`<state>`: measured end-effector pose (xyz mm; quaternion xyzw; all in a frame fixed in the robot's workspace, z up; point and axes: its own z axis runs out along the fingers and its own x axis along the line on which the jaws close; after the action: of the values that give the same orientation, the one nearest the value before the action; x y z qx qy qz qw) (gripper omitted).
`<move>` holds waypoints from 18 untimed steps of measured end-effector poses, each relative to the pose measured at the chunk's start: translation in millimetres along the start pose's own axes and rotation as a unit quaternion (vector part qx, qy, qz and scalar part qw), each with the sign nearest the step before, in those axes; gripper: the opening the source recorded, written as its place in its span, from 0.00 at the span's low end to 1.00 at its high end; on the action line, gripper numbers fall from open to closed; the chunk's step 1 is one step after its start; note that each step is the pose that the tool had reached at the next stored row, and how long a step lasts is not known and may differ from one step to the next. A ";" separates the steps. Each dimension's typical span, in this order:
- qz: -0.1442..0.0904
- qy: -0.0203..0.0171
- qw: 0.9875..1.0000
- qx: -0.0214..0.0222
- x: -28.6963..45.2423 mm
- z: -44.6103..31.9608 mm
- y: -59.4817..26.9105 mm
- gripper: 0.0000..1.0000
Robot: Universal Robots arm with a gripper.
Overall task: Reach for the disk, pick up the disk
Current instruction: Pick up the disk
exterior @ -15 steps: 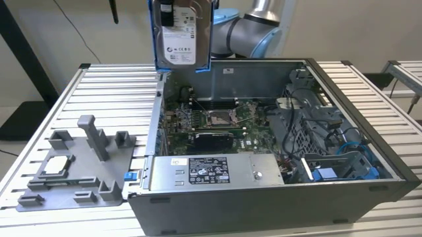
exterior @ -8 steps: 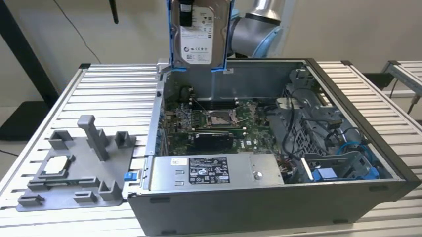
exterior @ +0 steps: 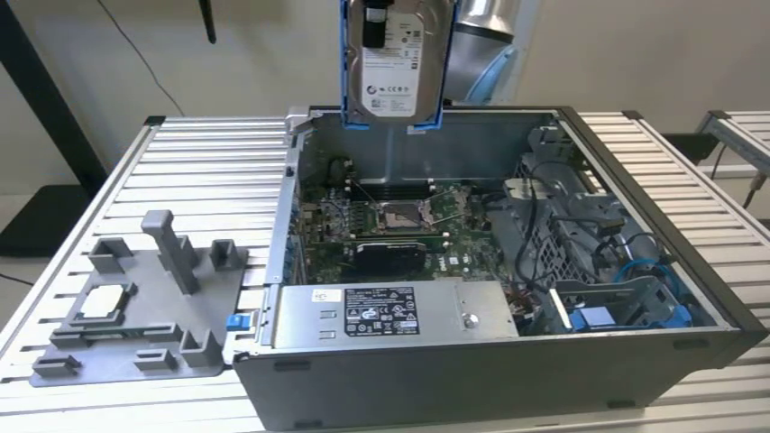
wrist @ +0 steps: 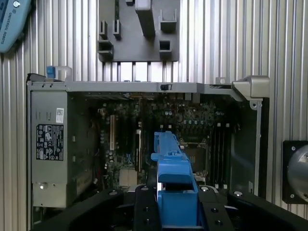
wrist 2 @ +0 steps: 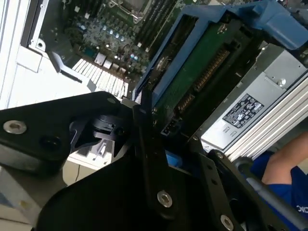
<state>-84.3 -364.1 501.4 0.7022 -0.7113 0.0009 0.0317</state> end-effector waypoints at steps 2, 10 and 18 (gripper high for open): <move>0.000 0.000 1.000 0.000 -0.1 -0.3 -7.6 0.00; 0.000 0.000 1.000 0.000 -0.5 -1.7 -39.2 0.00; 0.000 0.000 1.000 0.000 -0.9 -3.2 -75.2 0.00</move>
<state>-9.0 -364.1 501.3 0.7022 -0.7113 0.0009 0.0316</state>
